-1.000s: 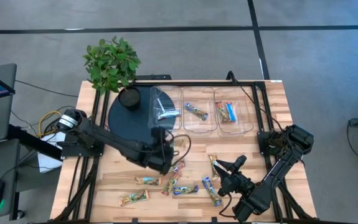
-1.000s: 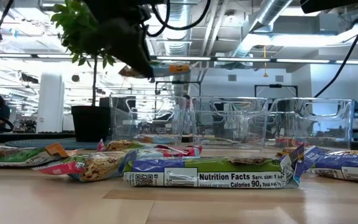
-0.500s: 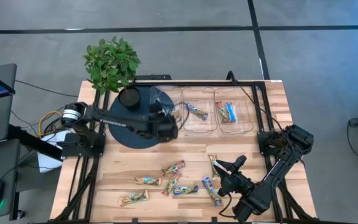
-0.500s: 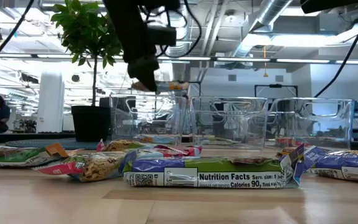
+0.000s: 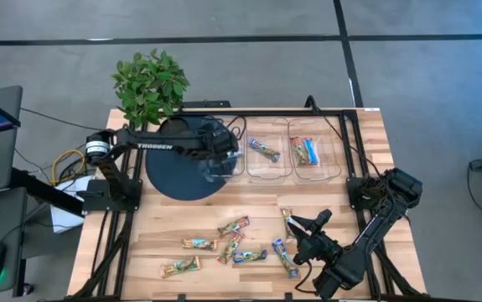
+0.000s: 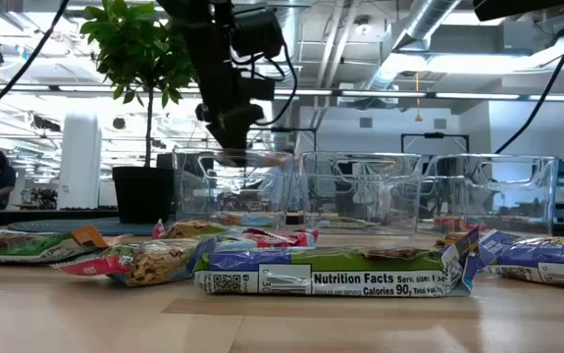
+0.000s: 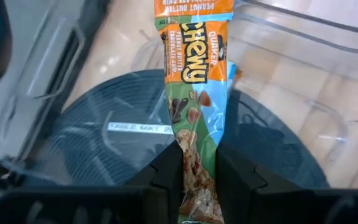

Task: Pick and place Granola Bars by type
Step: Put the yellow granola bar into the left transparent bin, then put the blue granola bar into the middle transparent bin

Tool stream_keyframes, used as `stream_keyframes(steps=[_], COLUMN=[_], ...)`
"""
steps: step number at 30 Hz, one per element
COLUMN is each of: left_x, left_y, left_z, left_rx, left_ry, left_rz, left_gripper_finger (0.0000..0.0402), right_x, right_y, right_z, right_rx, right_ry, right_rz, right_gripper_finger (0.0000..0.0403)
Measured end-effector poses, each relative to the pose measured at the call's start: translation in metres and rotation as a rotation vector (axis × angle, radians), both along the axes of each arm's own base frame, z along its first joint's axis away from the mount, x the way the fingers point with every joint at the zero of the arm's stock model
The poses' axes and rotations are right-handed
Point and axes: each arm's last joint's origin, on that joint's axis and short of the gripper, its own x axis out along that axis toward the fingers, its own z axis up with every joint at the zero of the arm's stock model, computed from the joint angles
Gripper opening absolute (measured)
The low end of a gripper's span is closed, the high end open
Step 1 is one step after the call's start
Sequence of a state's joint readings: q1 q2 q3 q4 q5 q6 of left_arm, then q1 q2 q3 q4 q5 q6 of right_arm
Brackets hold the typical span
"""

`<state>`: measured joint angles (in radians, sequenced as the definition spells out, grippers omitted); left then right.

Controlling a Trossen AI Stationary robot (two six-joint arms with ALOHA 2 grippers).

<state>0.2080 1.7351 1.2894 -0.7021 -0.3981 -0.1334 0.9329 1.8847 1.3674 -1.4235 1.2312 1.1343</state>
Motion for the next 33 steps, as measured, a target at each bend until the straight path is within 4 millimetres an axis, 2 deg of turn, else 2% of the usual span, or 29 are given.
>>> stream_keyframes(steps=[6,17,23,28,33], left_x=[0.002,0.002,-0.002,-0.005,-0.022], left_y=[0.001,0.003,-0.001,-0.02,-0.057], left_z=[0.0,0.001,0.004,0.023,0.055], left_rx=[0.017,0.084,0.073,0.13,0.223], left_ry=[-0.003,0.016,0.082,0.104,0.02], left_rz=[-0.054,-0.037,-0.053,-0.073,-0.119], left_gripper_finger=[0.0079,0.0129,0.0135,0.0135,0.0135], right_x=[0.0,0.0,0.0,0.001,0.002], right_y=[0.0,0.0,0.0,0.001,0.001], right_z=[0.0,0.0,0.0,-0.001,-0.001], right_rx=[0.0,0.003,0.005,0.017,0.026], right_ry=[0.0,-0.002,-0.004,-0.012,-0.009], right_rz=[0.0,0.0,-0.001,-0.001,-0.007], right_gripper_finger=[0.0111,0.0111,0.0111,0.0111,0.0111])
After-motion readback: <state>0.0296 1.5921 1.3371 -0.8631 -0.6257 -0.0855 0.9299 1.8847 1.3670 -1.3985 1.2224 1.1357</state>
